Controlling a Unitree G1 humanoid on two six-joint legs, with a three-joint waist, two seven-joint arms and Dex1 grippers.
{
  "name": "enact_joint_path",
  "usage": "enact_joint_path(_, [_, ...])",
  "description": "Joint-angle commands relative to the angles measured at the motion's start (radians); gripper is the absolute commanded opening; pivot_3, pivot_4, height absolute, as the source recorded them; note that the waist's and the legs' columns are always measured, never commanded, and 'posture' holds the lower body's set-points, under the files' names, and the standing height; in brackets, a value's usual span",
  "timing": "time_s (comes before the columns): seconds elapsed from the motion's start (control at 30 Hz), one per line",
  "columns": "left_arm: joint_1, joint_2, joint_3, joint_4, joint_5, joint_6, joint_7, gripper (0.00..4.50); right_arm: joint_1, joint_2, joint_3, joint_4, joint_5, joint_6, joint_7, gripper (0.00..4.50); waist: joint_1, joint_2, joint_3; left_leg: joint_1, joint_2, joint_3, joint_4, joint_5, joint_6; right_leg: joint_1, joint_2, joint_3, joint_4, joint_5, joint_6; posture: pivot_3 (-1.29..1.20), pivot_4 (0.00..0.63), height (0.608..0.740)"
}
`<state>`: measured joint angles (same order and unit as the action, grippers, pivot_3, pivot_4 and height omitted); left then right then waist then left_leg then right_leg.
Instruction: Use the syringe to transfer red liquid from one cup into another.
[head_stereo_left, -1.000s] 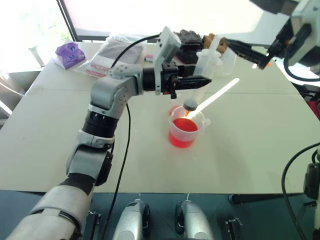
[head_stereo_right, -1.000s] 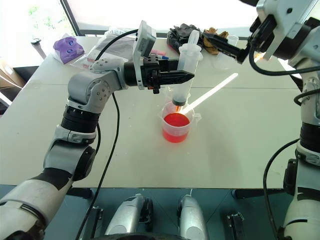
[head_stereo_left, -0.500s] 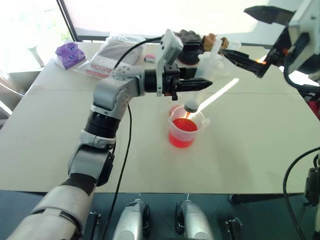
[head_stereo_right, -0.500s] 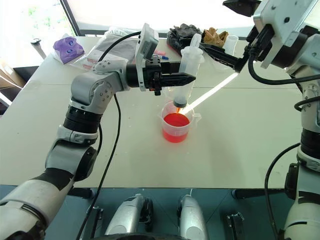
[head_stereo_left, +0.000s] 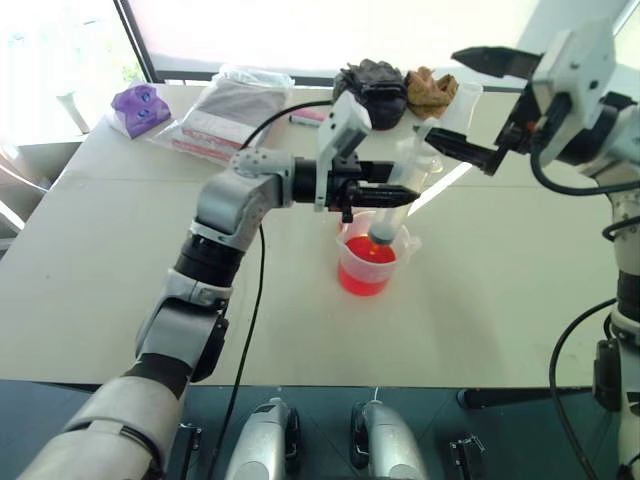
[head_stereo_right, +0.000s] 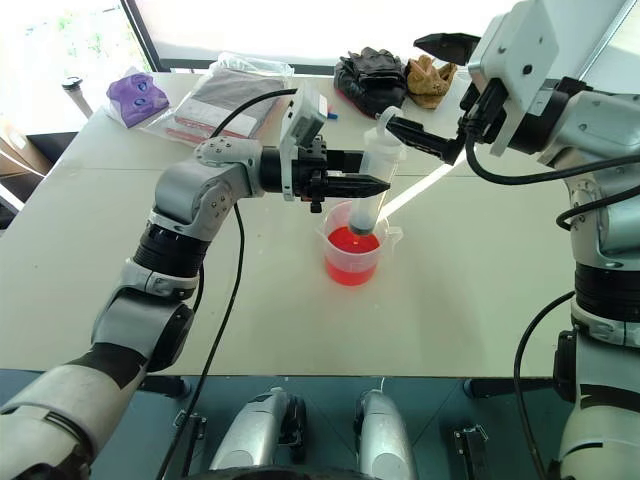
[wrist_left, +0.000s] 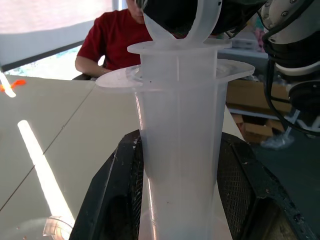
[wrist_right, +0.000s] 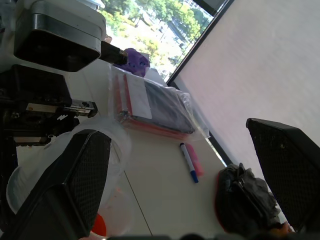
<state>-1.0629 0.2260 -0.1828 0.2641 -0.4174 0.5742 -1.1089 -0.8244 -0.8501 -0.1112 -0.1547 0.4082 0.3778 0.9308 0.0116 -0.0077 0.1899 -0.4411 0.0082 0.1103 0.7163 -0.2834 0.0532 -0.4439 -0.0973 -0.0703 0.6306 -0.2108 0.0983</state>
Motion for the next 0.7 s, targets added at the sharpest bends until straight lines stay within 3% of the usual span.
enact_joint_path(0.03, [0.016,-0.005,-0.028,-0.004,0.034,-0.039,-0.003,1.57,0.001,-0.001,-0.013,-0.056,0.029,0.015,0.009,4.43,0.000,0.000,0.000,0.000,0.000,0.000,0.000,0.000,0.000,0.000,0.000,0.000,0.000,0.000,0.000,0.00,0.150,0.740])
enact_joint_path(0.63, [0.083,-0.009,-0.074,0.047,0.144,-0.177,-0.010,1.57,0.077,0.027,0.010,-0.146,0.021,0.056,0.002,4.43,0.000,0.000,0.000,0.000,0.000,0.000,0.000,0.000,0.000,0.000,0.000,0.000,0.000,0.000,0.000,0.00,0.150,0.740])
enact_joint_path(0.7, [0.091,-0.006,-0.077,0.032,0.143,-0.168,-0.015,1.57,0.070,0.026,0.009,-0.136,0.009,0.044,0.000,3.93,0.000,0.000,0.000,0.000,0.000,0.000,0.000,0.000,0.001,0.000,0.000,0.000,0.000,0.000,0.000,0.00,0.150,0.740])
